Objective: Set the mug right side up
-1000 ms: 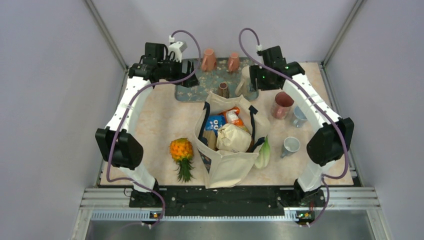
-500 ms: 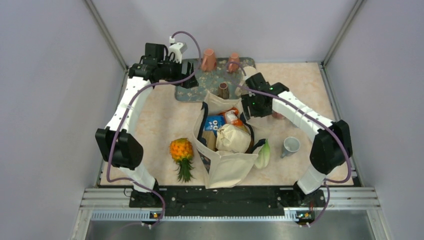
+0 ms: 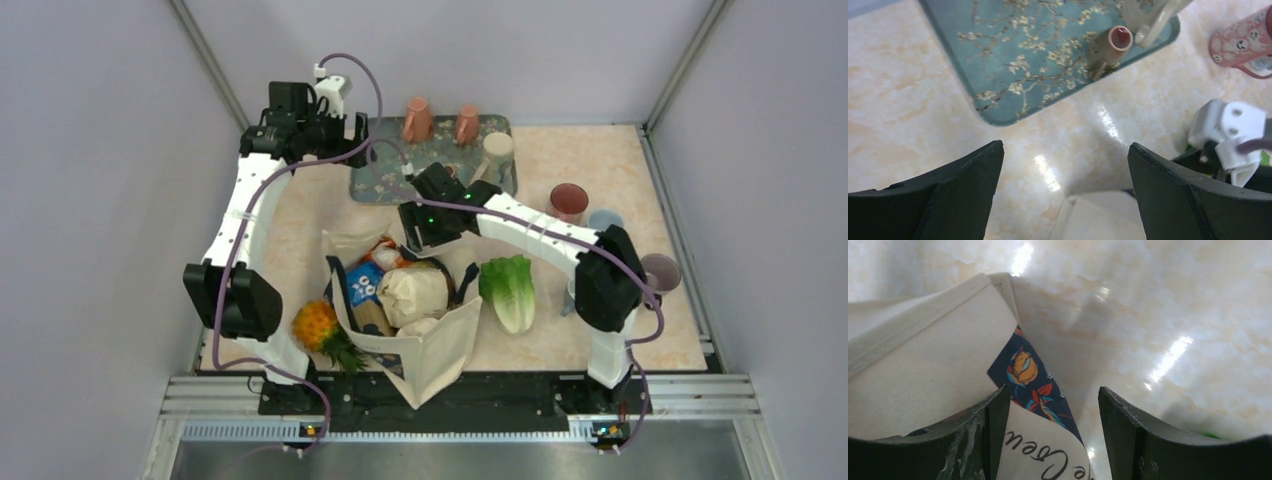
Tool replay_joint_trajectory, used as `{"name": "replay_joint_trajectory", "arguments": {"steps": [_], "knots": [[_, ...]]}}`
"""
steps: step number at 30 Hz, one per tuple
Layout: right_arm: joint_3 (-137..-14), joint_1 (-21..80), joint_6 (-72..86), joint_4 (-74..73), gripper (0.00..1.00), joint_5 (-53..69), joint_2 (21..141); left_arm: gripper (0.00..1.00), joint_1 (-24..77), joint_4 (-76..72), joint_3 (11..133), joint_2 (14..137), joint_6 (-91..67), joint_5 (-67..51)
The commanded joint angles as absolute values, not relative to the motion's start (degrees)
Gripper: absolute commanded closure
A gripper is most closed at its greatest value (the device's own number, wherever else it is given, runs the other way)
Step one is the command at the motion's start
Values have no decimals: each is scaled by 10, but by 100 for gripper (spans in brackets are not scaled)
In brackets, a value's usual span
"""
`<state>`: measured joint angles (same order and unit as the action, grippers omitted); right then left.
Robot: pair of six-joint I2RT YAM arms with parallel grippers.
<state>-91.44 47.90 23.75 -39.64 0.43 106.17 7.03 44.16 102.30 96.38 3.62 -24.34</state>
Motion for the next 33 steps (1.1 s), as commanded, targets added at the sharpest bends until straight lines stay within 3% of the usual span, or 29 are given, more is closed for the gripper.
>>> {"name": "replay_joint_trajectory", "arguments": {"steps": [1, 11, 16, 23, 33], "knots": [[-993, 499, 238, -393, 35, 30, 1103, 1, 57, 409, 1049, 927, 56, -215], [-1024, 436, 223, -420, 28, -135, 1047, 1, 56, 403, 1044, 930, 59, -205], [-952, 396, 266, -362, 19, -264, 1005, 1, 57, 408, 1045, 936, 52, -209], [-807, 361, 393, -167, 4, -383, 995, 1, 57, 409, 1044, 938, 38, -217], [-865, 353, 480, -158, 14, -480, 1114, 1, 57, 407, 1013, 933, 36, -226]]}}
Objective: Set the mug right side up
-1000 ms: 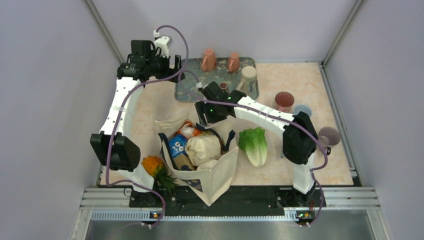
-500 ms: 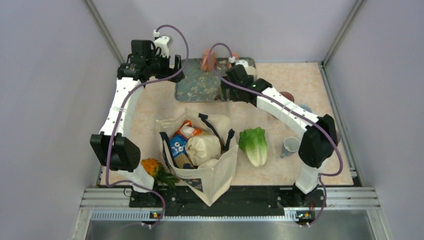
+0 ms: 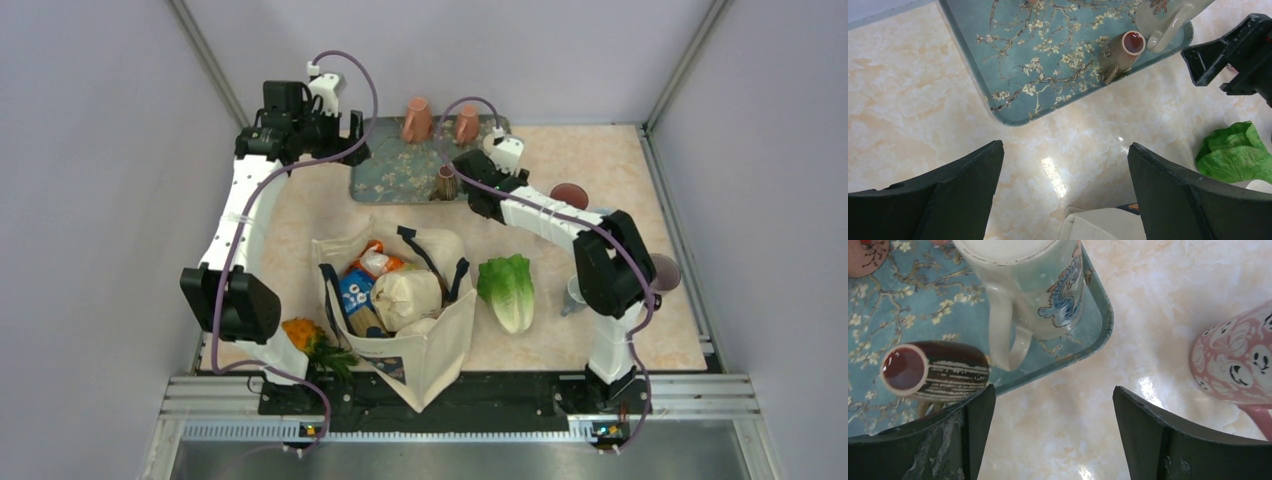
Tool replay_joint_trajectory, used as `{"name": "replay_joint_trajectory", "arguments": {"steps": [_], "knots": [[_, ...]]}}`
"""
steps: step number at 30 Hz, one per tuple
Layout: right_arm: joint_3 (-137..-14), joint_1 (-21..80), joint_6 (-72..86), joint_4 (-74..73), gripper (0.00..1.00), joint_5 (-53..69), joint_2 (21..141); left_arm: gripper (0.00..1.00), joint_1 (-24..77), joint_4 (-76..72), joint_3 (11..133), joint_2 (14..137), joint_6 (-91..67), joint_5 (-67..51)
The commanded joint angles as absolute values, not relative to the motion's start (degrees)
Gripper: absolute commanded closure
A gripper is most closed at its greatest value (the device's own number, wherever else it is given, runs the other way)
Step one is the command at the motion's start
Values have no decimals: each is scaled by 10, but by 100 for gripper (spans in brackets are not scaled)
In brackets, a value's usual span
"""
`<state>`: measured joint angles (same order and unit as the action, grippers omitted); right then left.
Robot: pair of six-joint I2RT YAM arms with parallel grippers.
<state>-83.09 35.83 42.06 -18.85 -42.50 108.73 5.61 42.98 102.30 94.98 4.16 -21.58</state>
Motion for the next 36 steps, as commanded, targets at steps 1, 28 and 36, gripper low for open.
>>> {"name": "replay_joint_trajectory", "arguments": {"steps": [1, 28, 36], "knots": [[-869, 349, 486, -158, 15, -478, 1123, 1, 57, 407, 1011, 933, 35, -227], [-1017, 311, 576, -229, 18, -417, 1257, 1, 57, 399, 989, 936, 38, -239], [-961, 289, 553, -229, 29, -425, 1215, 1, 56, 397, 983, 938, 36, -244]]}}
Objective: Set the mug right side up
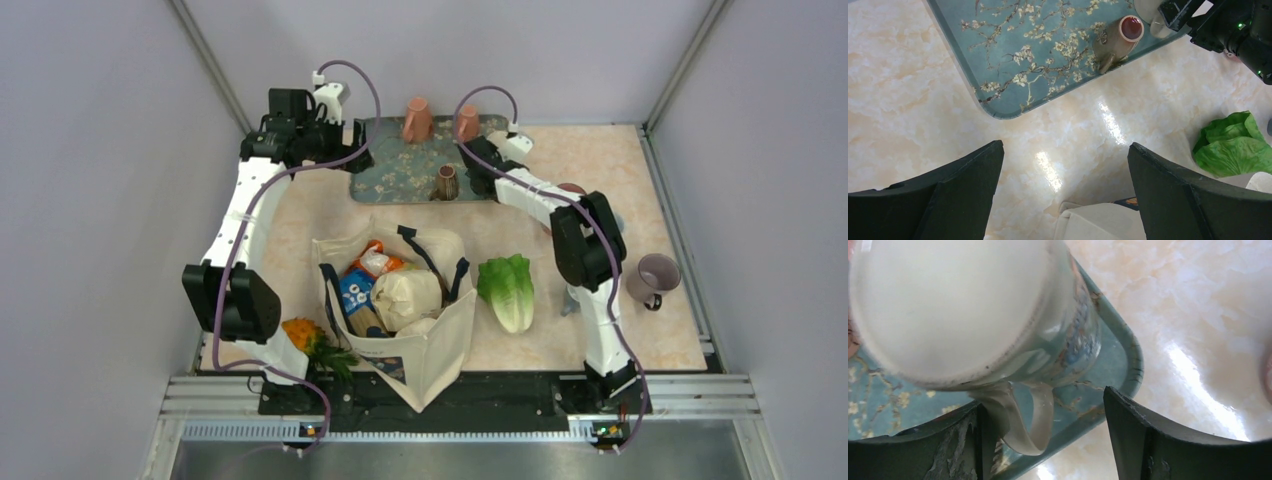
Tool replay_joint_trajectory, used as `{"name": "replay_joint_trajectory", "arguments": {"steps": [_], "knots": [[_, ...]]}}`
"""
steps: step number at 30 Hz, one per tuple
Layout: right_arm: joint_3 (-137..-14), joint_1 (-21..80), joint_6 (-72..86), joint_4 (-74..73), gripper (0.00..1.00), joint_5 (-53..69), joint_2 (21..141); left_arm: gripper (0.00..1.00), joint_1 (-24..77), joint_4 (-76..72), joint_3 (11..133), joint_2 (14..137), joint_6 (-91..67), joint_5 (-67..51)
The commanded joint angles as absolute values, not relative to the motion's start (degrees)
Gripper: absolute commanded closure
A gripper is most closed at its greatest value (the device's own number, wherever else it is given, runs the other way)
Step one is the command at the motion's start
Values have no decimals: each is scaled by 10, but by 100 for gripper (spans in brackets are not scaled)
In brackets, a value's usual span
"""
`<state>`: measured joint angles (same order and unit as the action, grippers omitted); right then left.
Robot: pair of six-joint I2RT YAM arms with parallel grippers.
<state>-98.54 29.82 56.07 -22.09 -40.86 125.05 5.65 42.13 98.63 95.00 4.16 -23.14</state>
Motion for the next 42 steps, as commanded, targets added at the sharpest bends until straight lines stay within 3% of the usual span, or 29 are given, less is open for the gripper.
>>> {"name": "replay_joint_trajectory", "arguments": {"steps": [1, 8, 19, 29, 42], "knots": [[-949, 289, 541, -223, 30, -426, 1207, 1, 56, 396, 983, 938, 35, -246], [-881, 276, 442, -131, 38, -389, 1166, 1, 56, 394, 980, 937, 30, -251], [-889, 235, 339, -77, 56, -236, 1198, 1, 56, 396, 979, 933, 34, -251], [-918, 233, 218, -63, 100, -218, 1188, 2, 56, 397, 981, 934, 32, -256], [-846, 208, 282, 17, 100, -133, 1074, 3, 57, 394, 983, 938, 21, -270]]}}
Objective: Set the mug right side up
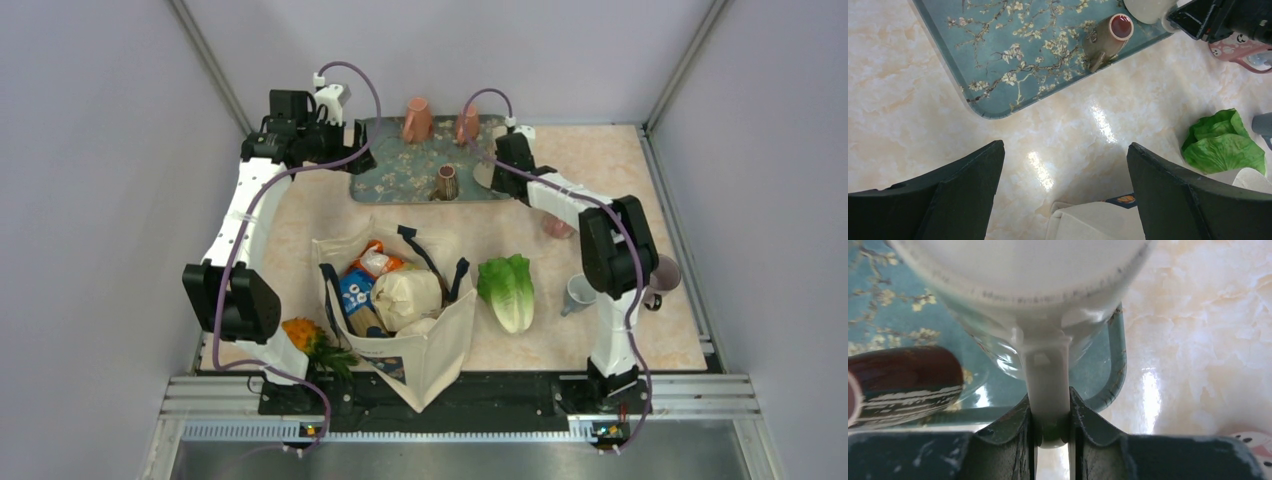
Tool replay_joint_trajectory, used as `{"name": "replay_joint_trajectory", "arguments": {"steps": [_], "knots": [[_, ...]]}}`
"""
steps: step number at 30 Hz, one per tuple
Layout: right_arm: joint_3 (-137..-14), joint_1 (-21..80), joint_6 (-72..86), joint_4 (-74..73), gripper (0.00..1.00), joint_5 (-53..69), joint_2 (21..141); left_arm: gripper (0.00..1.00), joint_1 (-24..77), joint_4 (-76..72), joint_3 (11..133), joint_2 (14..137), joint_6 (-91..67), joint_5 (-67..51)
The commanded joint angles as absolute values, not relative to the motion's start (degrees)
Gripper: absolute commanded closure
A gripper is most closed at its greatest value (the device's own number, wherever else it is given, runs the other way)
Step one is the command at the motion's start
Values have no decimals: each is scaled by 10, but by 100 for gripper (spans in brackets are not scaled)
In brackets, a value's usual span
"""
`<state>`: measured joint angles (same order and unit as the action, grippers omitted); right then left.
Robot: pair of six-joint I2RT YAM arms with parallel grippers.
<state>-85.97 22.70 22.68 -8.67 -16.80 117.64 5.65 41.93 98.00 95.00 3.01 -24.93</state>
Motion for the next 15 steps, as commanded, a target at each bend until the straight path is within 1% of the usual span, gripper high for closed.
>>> {"name": "replay_joint_trajectory", "arguments": {"steps": [1, 5, 15], "knots": [[-835, 203, 298, 30, 100, -124, 1064, 3, 57, 393, 982, 939, 16, -273], [-803, 196, 325, 61, 100, -110, 1032, 4, 57, 385, 980, 941, 2, -289], [-800, 196, 340, 72, 100, -98, 992, 8, 75, 352, 994, 958, -89, -339]]}}
